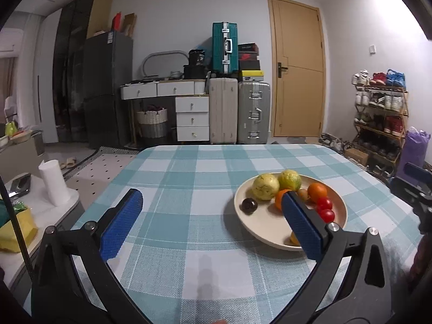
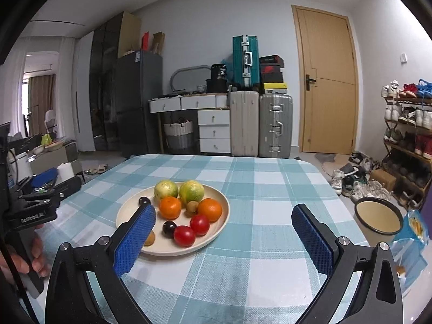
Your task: Organize fruits
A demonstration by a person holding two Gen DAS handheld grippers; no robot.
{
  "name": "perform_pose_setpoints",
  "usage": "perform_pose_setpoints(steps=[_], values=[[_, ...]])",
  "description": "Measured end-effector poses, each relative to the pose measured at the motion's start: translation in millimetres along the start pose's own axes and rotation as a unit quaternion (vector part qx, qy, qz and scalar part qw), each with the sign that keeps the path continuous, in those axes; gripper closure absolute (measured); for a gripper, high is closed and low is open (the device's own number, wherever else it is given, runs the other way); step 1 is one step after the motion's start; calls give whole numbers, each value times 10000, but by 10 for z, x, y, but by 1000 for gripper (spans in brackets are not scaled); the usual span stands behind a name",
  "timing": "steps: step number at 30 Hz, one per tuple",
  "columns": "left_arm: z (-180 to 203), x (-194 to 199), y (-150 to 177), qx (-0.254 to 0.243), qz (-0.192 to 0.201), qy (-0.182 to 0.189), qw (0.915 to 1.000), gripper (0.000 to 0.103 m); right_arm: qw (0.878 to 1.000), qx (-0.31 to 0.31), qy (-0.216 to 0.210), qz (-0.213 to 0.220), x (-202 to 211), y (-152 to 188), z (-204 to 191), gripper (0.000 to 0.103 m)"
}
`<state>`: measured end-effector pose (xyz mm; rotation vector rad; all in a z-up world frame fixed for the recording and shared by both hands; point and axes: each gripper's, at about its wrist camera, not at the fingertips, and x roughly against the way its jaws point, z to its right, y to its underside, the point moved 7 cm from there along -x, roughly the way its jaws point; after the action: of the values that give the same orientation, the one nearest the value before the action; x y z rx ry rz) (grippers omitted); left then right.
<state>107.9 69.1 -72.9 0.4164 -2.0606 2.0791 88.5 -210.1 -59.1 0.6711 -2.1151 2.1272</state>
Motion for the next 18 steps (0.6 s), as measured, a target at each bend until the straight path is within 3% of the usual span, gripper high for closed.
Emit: perform_pose_setpoints(steps=[18], values=[[-15,12,-12,2,36,28,10000,0,9999,121,-45,107,49,16,-39,0]])
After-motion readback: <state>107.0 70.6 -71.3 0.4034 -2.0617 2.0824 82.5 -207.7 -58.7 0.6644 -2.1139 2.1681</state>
